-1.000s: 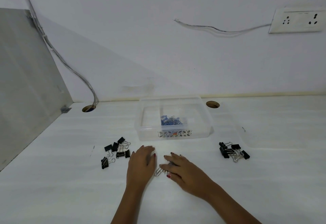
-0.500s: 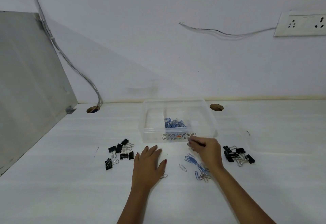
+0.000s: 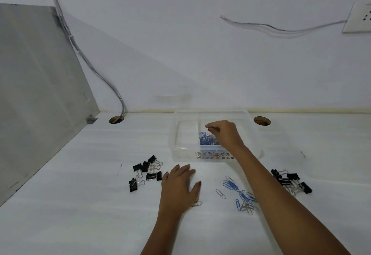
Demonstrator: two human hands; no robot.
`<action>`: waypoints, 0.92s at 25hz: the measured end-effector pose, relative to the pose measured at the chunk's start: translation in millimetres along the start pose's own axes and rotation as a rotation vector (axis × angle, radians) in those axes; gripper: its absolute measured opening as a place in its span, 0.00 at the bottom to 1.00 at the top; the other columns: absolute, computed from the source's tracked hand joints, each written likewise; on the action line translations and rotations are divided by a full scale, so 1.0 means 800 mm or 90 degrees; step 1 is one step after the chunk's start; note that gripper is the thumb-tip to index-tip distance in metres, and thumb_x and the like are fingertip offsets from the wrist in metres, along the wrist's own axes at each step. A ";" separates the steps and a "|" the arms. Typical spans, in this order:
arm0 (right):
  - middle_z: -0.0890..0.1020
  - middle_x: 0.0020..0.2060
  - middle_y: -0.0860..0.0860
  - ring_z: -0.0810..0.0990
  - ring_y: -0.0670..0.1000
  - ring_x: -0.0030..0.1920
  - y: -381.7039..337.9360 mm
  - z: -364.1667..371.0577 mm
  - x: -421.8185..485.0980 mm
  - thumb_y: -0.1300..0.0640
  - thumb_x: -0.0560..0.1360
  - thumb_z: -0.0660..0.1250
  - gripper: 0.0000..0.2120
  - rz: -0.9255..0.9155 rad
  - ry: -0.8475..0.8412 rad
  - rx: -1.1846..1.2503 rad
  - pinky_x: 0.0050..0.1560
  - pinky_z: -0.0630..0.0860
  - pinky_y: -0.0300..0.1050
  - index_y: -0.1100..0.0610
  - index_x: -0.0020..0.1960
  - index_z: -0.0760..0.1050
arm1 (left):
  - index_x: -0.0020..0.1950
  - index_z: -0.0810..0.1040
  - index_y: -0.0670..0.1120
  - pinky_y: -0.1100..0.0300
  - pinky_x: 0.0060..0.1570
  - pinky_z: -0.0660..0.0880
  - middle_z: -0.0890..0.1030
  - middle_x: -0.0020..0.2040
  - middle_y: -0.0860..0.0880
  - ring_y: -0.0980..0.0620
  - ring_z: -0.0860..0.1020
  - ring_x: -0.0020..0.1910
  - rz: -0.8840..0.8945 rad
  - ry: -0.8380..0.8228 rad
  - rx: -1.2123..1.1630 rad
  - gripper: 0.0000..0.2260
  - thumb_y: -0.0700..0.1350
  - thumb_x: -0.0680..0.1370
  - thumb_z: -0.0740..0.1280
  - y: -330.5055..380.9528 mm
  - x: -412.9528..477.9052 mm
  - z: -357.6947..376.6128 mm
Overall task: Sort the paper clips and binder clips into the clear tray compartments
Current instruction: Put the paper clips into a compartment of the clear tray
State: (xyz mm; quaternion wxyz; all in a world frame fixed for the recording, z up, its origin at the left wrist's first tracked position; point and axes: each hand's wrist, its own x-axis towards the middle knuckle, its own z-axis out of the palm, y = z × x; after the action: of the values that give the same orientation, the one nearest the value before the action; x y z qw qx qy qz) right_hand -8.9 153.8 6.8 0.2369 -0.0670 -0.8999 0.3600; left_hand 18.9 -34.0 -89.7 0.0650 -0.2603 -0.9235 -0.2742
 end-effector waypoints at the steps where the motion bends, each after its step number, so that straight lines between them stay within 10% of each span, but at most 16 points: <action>1: 0.84 0.48 0.61 0.82 0.55 0.48 0.002 -0.006 -0.006 0.68 0.73 0.65 0.08 -0.009 0.022 0.010 0.49 0.72 0.33 0.66 0.50 0.80 | 0.63 0.74 0.52 0.47 0.69 0.59 0.73 0.68 0.53 0.50 0.65 0.71 0.000 0.001 -0.001 0.31 0.64 0.66 0.50 0.000 0.001 0.000; 8: 0.83 0.41 0.51 0.82 0.50 0.42 0.027 -0.046 -0.144 0.68 0.68 0.71 0.06 -0.052 0.190 0.007 0.46 0.78 0.36 0.61 0.43 0.81 | 0.63 0.74 0.50 0.47 0.69 0.58 0.73 0.68 0.52 0.50 0.65 0.70 -0.016 -0.003 -0.021 0.24 0.57 0.70 0.60 -0.001 0.001 0.001; 11: 0.82 0.51 0.52 0.79 0.51 0.53 0.041 -0.036 -0.186 0.59 0.72 0.68 0.11 0.105 0.101 0.020 0.55 0.73 0.40 0.58 0.54 0.78 | 0.62 0.75 0.49 0.46 0.70 0.58 0.74 0.67 0.51 0.49 0.65 0.71 -0.026 -0.013 -0.052 0.23 0.57 0.70 0.59 0.005 -0.003 -0.002; 17: 0.59 0.74 0.55 0.52 0.53 0.74 0.033 0.040 -0.198 0.24 0.60 0.30 0.53 0.057 -0.145 -0.192 0.73 0.46 0.50 0.57 0.72 0.55 | 0.70 0.65 0.49 0.50 0.72 0.59 0.69 0.69 0.53 0.55 0.65 0.69 -0.119 -0.049 -0.406 0.18 0.50 0.80 0.57 0.039 -0.018 -0.018; 23: 0.70 0.67 0.53 0.62 0.55 0.70 0.006 0.066 -0.195 0.45 0.72 0.47 0.26 -0.125 -0.220 -0.128 0.72 0.54 0.50 0.53 0.65 0.69 | 0.59 0.72 0.50 0.62 0.57 0.70 0.75 0.61 0.48 0.52 0.74 0.59 -0.209 0.056 -0.686 0.11 0.40 0.79 0.59 0.058 -0.008 -0.021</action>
State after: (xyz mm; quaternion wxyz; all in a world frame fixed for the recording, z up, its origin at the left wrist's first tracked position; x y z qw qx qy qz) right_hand 103.1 79.1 -88.3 0.1048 0.0604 -0.9606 0.2502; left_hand 47.9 -13.0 -55.5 -0.0818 -0.0978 -0.6780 -0.7240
